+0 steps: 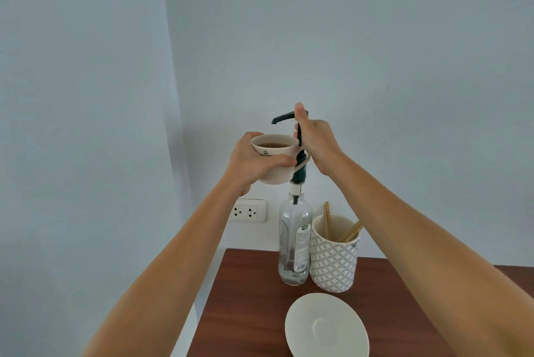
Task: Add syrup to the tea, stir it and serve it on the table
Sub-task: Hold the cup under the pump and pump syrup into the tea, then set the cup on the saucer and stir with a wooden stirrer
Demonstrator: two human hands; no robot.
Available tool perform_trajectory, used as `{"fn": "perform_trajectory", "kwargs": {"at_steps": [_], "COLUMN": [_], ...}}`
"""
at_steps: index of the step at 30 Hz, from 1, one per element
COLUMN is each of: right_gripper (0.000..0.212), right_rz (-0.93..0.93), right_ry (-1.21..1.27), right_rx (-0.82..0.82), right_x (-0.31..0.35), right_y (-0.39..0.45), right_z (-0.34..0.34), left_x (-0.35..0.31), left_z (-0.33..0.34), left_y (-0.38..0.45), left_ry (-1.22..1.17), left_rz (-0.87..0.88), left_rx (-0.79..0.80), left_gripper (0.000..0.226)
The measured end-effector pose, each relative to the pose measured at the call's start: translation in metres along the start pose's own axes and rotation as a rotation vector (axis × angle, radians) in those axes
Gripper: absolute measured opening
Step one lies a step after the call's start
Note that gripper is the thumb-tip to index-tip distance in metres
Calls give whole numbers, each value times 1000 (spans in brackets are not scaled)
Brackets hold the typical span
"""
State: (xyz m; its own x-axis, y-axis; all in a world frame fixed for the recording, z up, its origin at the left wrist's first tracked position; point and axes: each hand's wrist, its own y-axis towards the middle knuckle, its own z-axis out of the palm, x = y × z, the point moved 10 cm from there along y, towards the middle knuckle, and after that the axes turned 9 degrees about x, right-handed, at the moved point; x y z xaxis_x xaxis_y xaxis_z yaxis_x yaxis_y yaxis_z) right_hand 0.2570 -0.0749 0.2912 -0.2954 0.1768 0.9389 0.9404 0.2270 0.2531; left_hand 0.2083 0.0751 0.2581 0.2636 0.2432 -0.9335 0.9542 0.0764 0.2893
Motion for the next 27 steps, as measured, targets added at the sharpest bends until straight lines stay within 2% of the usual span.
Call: {"fn": "perform_trajectory", "kwargs": {"at_steps": [9, 16, 22, 27], "right_gripper": [54, 34, 36, 36], "right_rz": [-63, -52, 14, 140], "right_ry": [5, 256, 227, 291], "right_rx": [-66, 9, -17, -24], "right_x": [-39, -74, -130, -189], "right_y": [-55, -87, -118, -144], "right_z": [-5, -12, -24, -25], "left_x": [14, 38, 80, 128], "left_z": [18, 52, 91, 119], "left_y": [-23, -51, -82, -108], "left_ry": [-15, -33, -17, -17], "left_rz": [42, 63, 43, 4], "left_rx": [20, 101, 240, 321], "left_gripper": [87, 92, 94, 79]}}
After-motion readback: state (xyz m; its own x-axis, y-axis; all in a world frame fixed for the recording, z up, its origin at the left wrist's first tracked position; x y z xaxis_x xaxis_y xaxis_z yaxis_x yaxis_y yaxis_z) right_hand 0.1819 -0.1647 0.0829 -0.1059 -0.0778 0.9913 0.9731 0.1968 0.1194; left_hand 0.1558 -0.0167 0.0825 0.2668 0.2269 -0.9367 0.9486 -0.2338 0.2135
